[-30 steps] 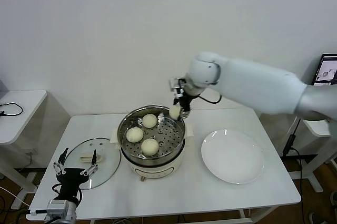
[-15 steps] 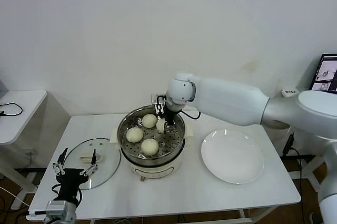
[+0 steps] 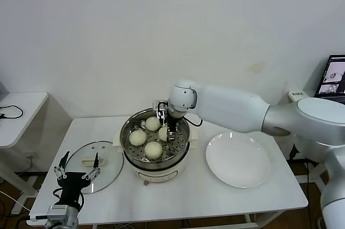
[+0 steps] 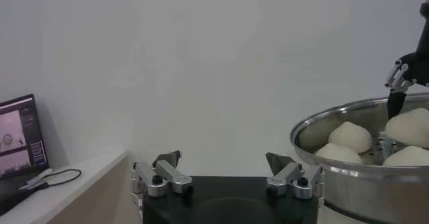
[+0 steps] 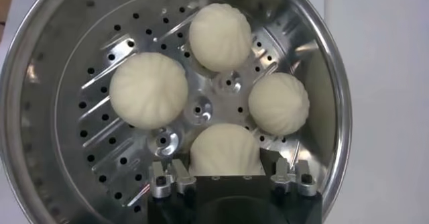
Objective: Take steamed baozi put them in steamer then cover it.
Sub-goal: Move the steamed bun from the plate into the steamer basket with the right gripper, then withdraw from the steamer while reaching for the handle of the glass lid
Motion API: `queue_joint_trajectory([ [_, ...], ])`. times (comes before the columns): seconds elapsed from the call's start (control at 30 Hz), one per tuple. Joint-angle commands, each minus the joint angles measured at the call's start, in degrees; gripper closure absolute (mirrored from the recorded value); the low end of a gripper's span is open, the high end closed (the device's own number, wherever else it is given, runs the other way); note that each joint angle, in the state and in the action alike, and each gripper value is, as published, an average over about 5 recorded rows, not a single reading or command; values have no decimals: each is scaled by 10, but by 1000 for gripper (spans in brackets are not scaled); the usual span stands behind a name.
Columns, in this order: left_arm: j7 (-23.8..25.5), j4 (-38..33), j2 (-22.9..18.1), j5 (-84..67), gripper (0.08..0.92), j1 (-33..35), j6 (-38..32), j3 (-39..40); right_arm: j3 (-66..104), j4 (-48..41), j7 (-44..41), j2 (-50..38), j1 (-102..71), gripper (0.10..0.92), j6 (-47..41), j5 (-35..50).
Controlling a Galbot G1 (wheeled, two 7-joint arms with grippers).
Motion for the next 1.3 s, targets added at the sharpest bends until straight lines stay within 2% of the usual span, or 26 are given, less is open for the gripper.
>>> queue_joint_trajectory([
  [0.03,0,-2,-1,0,177,0,0,0,24,48,4,-38,22,221,-8,15],
  [0.17,0,-1,-3,0,177,-1,0,2,55,107,43,-96,24,204,-16,43],
  [0.4,0,1,-5,3,177,0,-4,3,176,231,244,-241,-95,202,-10,91],
  [0.57,-1,10,-6,9,177,0,-11,1,325,294,393,-316,-278,203,86,106],
  [0.7,-3,21,-10,18,177,1,-20,1,485,317,459,-336,-450,203,197,79],
  [0.83,-5,34,-14,32,177,2,-31,2,668,333,477,-302,-628,203,290,19],
  [1.0,-8,55,-13,68,177,-4,-42,-1,864,345,460,-211,-818,203,378,-46],
  [1.3,-31,117,6,252,177,-22,-66,-12,1070,354,403,-35,-1006,203,439,-67],
])
